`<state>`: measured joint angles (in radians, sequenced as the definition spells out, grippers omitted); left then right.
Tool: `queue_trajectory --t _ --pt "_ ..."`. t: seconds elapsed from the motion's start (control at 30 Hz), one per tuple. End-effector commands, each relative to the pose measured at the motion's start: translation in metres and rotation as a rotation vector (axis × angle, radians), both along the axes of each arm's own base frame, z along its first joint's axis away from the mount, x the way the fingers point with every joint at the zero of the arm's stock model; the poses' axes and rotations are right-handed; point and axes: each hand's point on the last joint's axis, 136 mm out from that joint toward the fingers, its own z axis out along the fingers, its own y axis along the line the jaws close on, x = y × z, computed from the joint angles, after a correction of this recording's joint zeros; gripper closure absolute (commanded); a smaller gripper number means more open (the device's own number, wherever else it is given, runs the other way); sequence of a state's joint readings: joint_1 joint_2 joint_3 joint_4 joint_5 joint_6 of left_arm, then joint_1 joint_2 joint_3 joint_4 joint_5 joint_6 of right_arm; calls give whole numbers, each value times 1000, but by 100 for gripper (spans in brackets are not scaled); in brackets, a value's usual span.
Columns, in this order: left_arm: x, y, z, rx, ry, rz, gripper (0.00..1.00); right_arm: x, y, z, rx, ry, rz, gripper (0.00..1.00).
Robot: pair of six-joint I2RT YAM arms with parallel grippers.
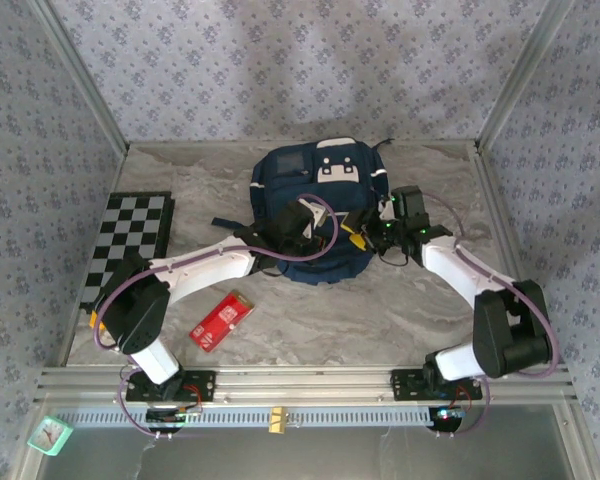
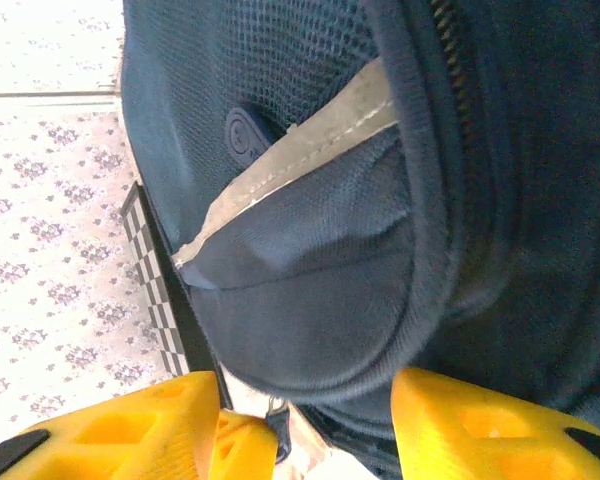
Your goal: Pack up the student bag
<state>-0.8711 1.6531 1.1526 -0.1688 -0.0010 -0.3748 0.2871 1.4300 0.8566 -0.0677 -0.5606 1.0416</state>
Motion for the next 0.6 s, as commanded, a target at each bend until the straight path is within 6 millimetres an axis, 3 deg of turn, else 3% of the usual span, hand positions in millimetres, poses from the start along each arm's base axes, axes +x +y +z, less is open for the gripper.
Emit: queue_trajectory --t 0.0,0.1,0.3,0.47,0.57 --pt "-4 -9 17 -26 -15 -33 100 17 6 4 29 -33 -31 54" --pt "-5 -8 19 -30 -18 -34 100 25 2 1 3 -46 -58 60" --pt "-6 5 15 -9 -17 -18 100 33 -16 -4 -5 -45 -78 84" --pt "-7 35 2 38 -1 41 100 33 -41 12 -44 -71 -68 97" --pt "-1 61 -12 52 32 100 100 36 -56 21 -27 -74 -66 100"
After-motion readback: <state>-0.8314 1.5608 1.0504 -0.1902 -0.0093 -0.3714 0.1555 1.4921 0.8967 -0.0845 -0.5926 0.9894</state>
